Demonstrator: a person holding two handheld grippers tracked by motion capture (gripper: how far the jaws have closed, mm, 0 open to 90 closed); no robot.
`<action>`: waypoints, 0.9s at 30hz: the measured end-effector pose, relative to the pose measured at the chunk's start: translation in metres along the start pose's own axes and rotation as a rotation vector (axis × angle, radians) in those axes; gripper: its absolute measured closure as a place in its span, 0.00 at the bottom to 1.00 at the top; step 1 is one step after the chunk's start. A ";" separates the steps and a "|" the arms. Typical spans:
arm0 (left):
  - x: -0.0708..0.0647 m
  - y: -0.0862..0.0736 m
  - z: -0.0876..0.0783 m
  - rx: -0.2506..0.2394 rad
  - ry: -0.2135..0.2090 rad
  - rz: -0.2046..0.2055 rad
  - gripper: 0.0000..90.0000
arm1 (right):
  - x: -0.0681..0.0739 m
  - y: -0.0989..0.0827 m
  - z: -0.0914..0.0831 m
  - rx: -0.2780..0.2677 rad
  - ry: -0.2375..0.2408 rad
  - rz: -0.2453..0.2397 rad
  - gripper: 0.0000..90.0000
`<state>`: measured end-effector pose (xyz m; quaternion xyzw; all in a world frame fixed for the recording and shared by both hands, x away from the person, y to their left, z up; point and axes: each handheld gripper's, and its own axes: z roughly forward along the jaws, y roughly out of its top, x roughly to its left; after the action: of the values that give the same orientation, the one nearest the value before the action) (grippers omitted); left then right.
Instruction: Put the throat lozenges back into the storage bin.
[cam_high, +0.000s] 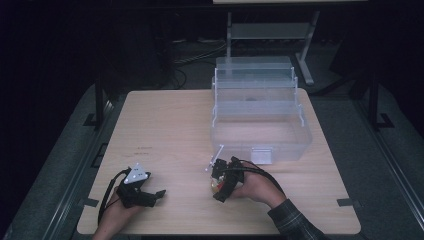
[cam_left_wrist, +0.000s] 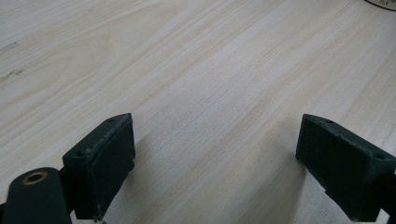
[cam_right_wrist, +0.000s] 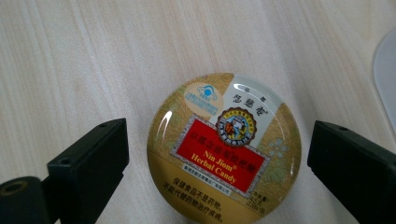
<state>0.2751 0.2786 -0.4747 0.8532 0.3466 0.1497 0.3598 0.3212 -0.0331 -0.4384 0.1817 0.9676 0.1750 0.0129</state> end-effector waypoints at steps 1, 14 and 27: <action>0.000 0.000 0.000 0.000 0.000 0.000 0.12 | 0.000 0.000 0.001 0.003 0.003 0.002 0.06; 0.000 0.000 0.000 0.000 -0.001 -0.004 0.12 | -0.002 0.000 0.007 0.029 0.002 0.005 0.15; 0.000 0.000 0.000 0.000 -0.001 -0.003 0.12 | -0.002 0.000 0.005 0.032 0.000 0.004 0.21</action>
<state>0.2750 0.2785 -0.4748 0.8527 0.3477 0.1487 0.3603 0.3231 -0.0323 -0.4432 0.1839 0.9699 0.1594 0.0098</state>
